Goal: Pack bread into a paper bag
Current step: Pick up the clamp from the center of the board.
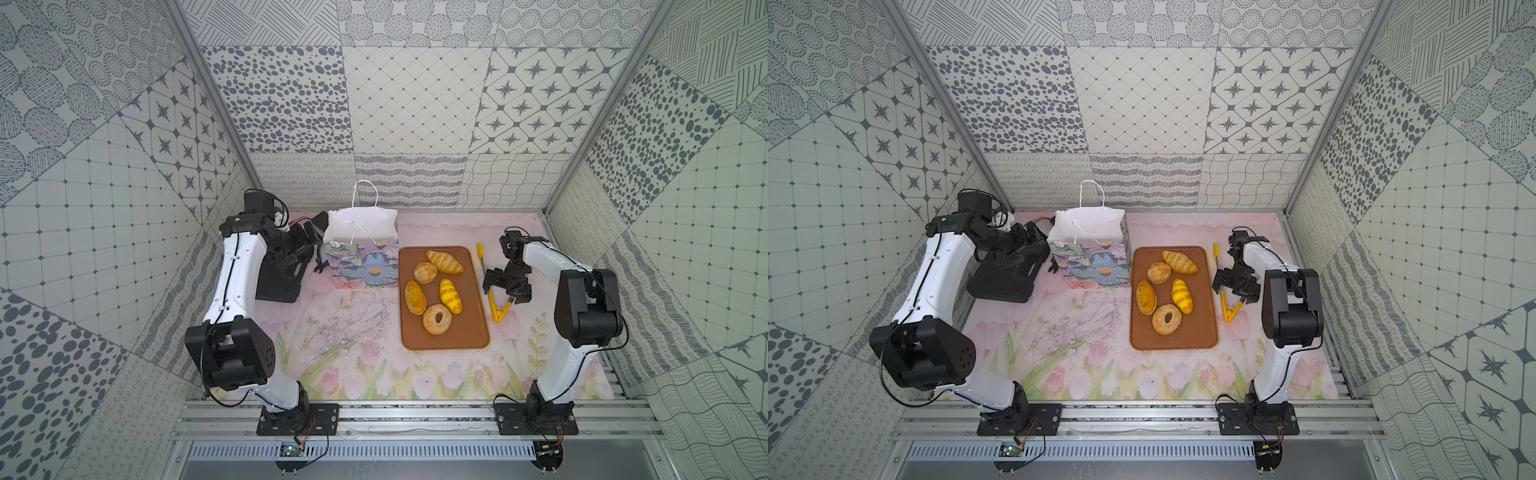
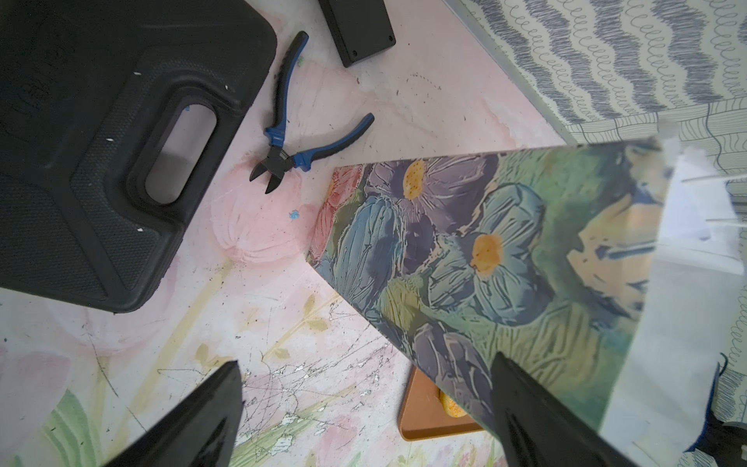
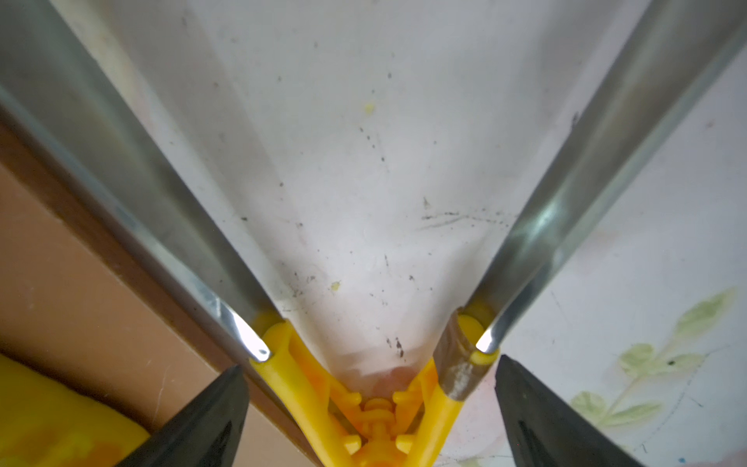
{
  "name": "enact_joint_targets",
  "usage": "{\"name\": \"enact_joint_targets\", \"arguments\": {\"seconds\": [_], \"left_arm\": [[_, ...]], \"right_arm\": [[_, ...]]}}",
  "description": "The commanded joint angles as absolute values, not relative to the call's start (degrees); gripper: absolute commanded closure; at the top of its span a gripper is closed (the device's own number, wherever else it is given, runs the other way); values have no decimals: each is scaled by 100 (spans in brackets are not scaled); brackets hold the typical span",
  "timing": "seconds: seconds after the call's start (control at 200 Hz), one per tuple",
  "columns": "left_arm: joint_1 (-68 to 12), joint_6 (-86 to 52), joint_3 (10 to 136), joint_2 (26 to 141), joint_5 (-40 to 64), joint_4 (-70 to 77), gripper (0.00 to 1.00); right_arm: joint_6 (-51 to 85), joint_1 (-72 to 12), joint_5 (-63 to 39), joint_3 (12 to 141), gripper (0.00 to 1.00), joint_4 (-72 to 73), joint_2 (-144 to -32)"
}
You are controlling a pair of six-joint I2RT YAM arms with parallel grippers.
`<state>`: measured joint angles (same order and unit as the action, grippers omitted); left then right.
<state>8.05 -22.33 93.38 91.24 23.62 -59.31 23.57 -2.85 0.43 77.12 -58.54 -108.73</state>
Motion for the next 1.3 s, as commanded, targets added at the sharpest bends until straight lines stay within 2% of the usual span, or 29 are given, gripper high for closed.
{"name": "enact_joint_targets", "arguments": {"seconds": [0.0, 0.395, 0.56, 0.585, 0.705, 0.866, 1.051, 1.296], "left_arm": [[870, -2118, 9378, 9075, 2465, -5904, 2], [870, -2118, 9254, 9042, 2465, -5870, 2], [870, -2152, 9297, 9071, 2476, -5871, 2], [875, -2153, 9294, 9075, 2487, -5867, 2], [869, -2180, 9265, 9065, 2498, -5850, 2], [870, -2234, 9145, 9022, 2523, -5758, 3], [870, -2284, 9092, 9010, 2584, -5687, 3], [872, -2321, 9047, 8965, 2648, -5609, 4]], "right_arm": [[2325, -264, 77, 7921, 0, -5934, -11110], [2234, -263, 9, 7920, 2, -5995, -11489], [2145, -264, 1, 7827, 28, -5942, -11458], [2145, -264, 0, 7814, 30, -5937, -11452], [2145, -268, -11, 7728, 30, -5864, -11368], [2114, -299, -1, 7504, 37, -5654, -11070], [2065, -308, 198, 7282, 35, -5406, -10662], [2065, -325, 45, 7122, 38, -5227, -10352]]}}
